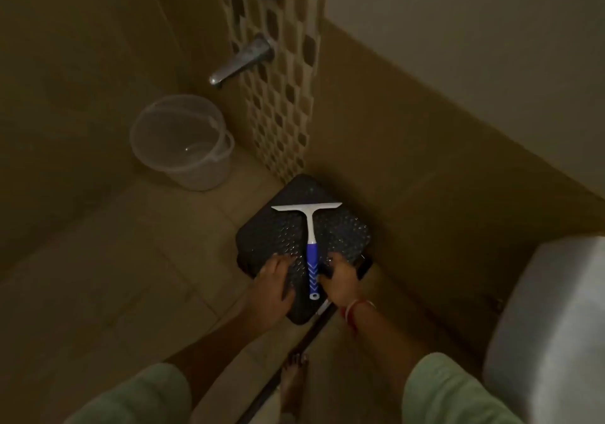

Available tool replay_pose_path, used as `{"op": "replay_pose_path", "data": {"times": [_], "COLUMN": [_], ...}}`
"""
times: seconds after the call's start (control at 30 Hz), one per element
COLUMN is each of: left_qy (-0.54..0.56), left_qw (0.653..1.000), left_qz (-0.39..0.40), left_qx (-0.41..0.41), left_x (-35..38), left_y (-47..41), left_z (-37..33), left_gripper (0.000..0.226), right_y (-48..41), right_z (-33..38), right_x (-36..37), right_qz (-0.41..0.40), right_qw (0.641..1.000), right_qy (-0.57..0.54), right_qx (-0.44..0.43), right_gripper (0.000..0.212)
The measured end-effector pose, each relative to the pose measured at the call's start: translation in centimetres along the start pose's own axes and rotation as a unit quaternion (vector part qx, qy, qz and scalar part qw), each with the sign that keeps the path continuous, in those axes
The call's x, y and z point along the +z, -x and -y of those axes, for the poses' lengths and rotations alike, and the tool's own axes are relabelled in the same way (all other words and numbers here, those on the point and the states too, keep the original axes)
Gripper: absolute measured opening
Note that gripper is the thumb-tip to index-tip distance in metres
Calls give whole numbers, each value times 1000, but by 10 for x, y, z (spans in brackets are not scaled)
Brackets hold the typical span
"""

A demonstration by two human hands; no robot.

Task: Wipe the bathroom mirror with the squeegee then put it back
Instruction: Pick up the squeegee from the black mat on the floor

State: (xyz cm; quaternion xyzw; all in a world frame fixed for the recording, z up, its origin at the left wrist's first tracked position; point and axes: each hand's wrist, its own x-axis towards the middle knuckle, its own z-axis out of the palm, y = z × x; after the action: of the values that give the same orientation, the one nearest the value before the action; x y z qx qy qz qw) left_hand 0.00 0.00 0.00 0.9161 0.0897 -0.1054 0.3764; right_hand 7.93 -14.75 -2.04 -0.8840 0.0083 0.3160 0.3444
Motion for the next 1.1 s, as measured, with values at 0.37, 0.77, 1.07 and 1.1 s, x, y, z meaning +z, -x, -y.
{"op": "replay_pose_path", "data": {"times": [0.37, 0.77, 1.07, 1.1], "left_qy": [13, 50, 72, 66], "left_qw": [999, 996, 992, 991], "left_qz": [-52, -65, -95, -97], "left_qx": [-10, -30, 44, 56], "left_x": [-6, -21, -68, -75], "left_y": [9, 33, 45, 44], "left_z": [42, 25, -50, -60], "left_gripper": [53, 57, 52, 51], "right_y": [-50, -8, 122, 137], "right_z": [25, 47, 85, 89], "right_x": [43, 20, -79, -92], "right_qz": [-127, -165, -252, -264], "right_qw": [988, 978, 941, 933], "right_qy": [-13, -123, -155, -152], "right_qx": [93, 39, -166, -190], "right_gripper": [62, 37, 30, 27]}}
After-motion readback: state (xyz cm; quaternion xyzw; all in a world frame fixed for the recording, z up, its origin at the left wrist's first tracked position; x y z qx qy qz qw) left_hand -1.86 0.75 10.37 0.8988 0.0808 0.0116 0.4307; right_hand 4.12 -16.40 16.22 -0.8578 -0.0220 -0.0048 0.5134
